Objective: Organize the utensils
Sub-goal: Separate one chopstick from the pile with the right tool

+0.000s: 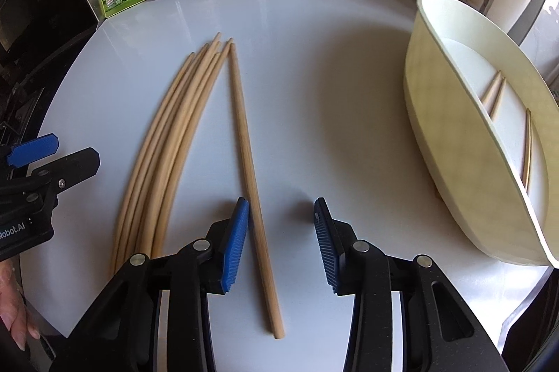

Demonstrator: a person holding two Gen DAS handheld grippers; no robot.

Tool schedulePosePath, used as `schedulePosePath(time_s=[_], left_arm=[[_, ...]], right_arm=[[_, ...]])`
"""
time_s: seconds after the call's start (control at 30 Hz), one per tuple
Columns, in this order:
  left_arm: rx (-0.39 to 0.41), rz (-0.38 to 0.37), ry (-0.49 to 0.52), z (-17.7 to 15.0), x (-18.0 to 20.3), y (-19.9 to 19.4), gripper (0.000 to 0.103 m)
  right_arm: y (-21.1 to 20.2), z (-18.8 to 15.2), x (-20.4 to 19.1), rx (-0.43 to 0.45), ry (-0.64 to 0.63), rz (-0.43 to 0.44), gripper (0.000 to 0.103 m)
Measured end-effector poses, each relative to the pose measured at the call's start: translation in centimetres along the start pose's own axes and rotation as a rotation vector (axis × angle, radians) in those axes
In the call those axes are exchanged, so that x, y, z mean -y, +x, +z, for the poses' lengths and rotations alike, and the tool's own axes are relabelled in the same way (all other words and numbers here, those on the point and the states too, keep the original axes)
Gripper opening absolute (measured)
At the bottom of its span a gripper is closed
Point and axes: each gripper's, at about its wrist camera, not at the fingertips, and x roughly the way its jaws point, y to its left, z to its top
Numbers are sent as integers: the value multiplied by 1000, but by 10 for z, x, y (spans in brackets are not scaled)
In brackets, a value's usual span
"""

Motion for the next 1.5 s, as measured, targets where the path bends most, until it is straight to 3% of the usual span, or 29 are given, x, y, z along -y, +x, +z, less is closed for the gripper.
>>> schedulePosePath(time_s=[0.23,1.17,1.27,1.5], left_arm=[[-8,2,27,2,14,13,78],[-35,65,12,-4,14,28,79],[-33,47,-17,-4,11,28,72],[-19,35,3,2,19,25,33]], right_arm=[[-8,-5,18,31,47,25,38],[-3,6,8,68,-33,42,41],[0,9,7,63,-54,49,42],[12,20,-2,36,-115,29,44]])
